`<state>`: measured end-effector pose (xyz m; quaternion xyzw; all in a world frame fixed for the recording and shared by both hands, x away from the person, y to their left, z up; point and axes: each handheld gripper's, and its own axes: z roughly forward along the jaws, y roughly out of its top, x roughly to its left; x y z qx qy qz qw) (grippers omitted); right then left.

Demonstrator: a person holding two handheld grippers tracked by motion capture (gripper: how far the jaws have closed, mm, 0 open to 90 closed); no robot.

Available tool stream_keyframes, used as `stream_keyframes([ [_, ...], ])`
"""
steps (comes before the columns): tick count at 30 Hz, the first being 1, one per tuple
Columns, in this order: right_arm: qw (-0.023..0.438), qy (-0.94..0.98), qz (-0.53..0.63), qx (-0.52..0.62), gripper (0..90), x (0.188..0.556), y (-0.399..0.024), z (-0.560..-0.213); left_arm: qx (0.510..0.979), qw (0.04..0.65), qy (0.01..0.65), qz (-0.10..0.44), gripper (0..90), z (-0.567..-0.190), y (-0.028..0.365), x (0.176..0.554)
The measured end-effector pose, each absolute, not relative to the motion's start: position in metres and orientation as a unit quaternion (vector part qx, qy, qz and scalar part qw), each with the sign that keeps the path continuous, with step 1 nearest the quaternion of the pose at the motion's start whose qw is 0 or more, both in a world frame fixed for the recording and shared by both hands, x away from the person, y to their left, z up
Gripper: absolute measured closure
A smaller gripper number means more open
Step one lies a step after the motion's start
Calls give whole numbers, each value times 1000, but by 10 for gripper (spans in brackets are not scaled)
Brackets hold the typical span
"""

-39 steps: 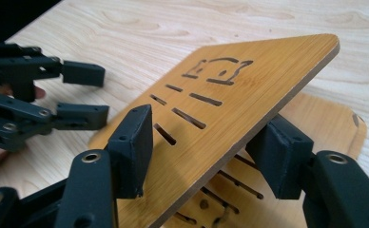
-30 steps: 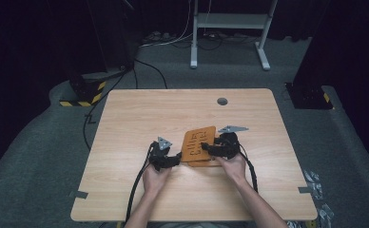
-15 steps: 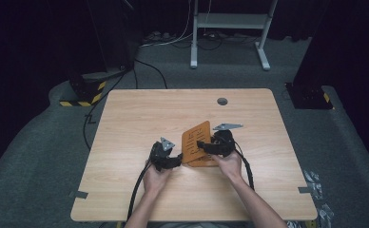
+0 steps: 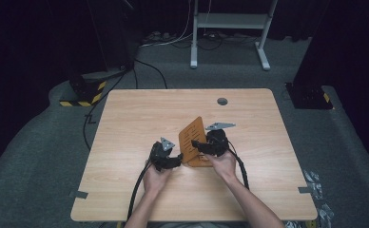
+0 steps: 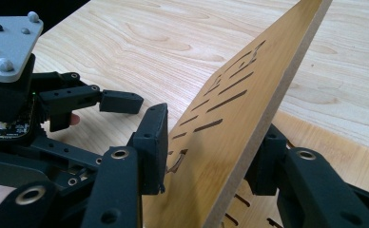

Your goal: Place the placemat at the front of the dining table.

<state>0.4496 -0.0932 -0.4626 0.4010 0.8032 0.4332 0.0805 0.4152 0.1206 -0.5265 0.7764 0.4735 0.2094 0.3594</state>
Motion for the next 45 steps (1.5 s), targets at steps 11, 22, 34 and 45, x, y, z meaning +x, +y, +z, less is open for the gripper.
stream_keyframes([
  [11,85,801,439,399,716,448,-90,-463,778,358,472,209,318,-526,121,415],
  [22,74,797,453,392,794,448,-88,-460,775,360,476,207,302,-526,122,414],
  [34,42,794,469,384,861,445,-84,-455,779,356,473,208,264,-527,123,413],
  [45,56,800,469,370,864,441,-84,-448,777,354,476,211,269,-523,128,413],
])
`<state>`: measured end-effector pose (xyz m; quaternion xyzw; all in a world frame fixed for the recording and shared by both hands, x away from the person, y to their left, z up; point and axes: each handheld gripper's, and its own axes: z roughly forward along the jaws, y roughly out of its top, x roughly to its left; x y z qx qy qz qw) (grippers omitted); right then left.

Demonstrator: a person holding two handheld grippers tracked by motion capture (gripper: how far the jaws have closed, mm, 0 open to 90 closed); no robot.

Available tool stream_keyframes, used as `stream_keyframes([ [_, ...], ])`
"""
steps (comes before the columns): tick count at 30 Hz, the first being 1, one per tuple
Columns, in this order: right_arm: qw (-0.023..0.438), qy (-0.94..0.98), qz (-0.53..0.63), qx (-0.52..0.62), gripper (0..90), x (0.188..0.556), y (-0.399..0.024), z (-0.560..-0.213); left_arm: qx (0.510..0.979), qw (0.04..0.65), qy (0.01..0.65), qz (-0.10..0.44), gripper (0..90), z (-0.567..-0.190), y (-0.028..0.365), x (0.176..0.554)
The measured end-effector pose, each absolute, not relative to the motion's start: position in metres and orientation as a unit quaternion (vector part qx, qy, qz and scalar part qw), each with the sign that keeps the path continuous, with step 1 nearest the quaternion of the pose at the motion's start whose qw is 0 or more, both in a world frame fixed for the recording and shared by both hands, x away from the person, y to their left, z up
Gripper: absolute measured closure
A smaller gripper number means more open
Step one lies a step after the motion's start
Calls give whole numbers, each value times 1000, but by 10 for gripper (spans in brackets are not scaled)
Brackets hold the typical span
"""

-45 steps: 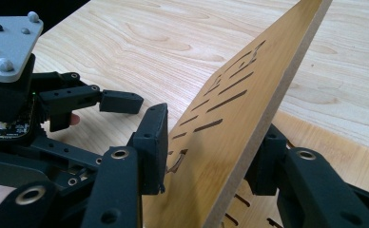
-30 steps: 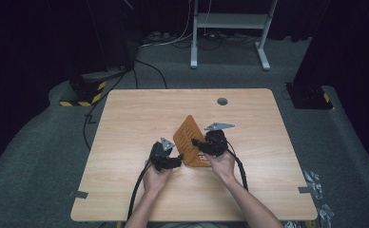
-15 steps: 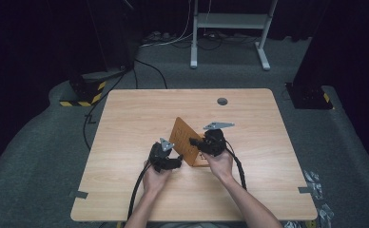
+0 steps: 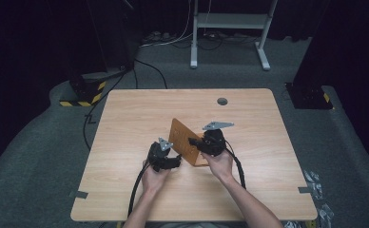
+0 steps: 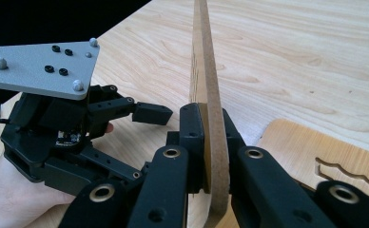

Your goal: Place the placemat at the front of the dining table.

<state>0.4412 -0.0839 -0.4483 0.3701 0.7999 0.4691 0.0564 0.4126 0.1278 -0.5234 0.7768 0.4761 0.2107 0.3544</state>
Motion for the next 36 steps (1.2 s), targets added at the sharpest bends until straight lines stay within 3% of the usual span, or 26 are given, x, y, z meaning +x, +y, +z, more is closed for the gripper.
stream_keyframes([
  [36,135,791,470,368,865,430,-132,-420,764,333,497,242,278,-525,158,405],
])
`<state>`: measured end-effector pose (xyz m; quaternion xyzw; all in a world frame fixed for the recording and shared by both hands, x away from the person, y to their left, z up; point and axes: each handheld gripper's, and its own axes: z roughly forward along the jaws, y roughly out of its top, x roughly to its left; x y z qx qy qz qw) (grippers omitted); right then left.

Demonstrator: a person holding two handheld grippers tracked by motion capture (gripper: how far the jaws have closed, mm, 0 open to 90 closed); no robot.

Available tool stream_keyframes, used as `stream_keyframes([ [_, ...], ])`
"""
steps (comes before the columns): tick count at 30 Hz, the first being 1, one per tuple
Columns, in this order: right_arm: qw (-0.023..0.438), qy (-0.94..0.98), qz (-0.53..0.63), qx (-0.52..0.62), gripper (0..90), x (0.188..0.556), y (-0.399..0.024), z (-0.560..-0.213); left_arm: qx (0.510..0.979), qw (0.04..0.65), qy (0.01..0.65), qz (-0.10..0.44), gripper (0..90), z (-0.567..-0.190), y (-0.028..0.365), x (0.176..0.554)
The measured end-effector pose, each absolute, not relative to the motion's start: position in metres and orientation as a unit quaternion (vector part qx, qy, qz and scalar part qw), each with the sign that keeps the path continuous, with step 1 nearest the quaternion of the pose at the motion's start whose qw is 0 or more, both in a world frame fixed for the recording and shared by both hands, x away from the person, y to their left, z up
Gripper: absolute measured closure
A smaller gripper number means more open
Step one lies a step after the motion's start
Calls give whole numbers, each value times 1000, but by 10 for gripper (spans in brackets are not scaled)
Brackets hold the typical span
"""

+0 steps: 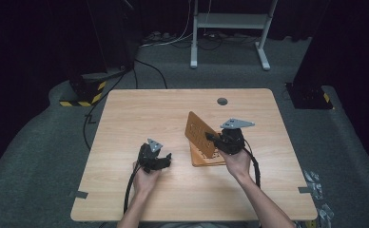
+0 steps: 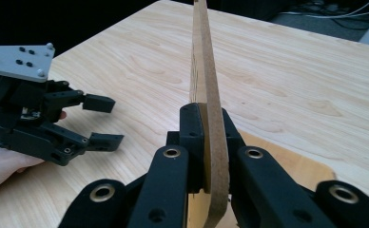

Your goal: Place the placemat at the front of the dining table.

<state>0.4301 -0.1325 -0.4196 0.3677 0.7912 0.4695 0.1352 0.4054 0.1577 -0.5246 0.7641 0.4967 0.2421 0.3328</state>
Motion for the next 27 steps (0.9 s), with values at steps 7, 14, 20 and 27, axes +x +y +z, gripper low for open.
stream_keyframes([
  [7,148,788,464,376,865,431,-143,-417,761,333,501,241,272,-526,158,405],
  [14,160,783,460,386,866,431,-157,-413,759,339,506,231,270,-527,160,407],
  [20,171,775,461,397,865,432,-171,-411,757,340,509,229,269,-527,160,407],
  [27,185,767,458,410,865,435,-189,-408,757,341,509,228,261,-527,160,408],
])
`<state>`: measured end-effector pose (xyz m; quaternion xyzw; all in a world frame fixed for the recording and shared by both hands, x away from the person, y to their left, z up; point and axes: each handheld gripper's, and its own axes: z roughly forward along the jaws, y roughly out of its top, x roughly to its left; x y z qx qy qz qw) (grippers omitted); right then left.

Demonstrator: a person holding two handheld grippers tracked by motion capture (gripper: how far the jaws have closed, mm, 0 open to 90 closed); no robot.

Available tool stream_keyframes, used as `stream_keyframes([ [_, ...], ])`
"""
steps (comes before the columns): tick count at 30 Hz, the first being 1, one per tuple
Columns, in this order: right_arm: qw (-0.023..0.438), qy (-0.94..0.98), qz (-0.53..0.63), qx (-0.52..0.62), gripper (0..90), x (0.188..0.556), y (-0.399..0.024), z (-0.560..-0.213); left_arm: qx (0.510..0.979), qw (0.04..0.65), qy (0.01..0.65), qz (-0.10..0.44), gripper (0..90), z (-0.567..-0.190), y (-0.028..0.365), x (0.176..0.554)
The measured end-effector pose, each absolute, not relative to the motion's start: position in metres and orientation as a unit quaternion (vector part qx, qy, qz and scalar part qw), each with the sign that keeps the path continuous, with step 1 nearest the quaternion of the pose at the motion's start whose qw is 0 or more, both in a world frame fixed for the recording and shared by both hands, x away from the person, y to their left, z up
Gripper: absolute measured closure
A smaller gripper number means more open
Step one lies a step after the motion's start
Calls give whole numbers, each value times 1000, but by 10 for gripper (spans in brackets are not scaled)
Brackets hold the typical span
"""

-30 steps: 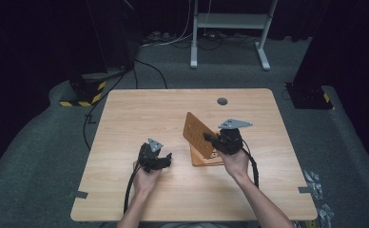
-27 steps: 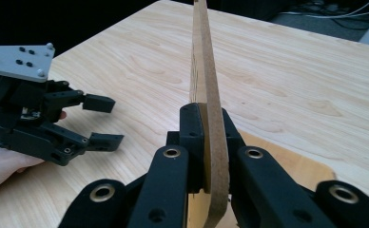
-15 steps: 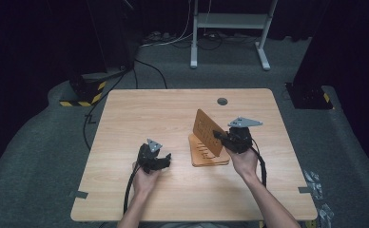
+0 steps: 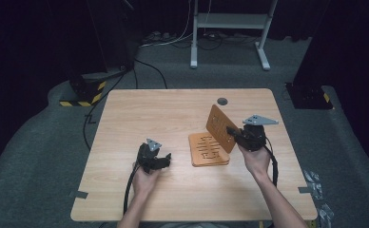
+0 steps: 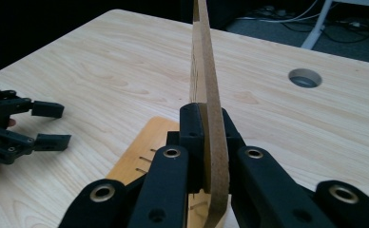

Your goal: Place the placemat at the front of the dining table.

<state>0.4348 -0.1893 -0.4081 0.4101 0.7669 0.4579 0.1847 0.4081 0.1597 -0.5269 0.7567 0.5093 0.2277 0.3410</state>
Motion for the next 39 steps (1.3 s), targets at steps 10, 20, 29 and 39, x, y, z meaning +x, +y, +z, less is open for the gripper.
stream_keyframes([
  [10,196,758,454,426,865,438,-204,-407,757,341,509,228,261,-527,160,408],
  [20,212,742,451,448,865,439,-223,-406,756,342,510,227,261,-527,160,408],
  [29,220,733,440,470,865,443,-238,-412,757,341,510,227,260,-527,160,408],
  [39,248,719,420,494,864,449,-253,-421,757,341,509,227,260,-527,160,408],
])
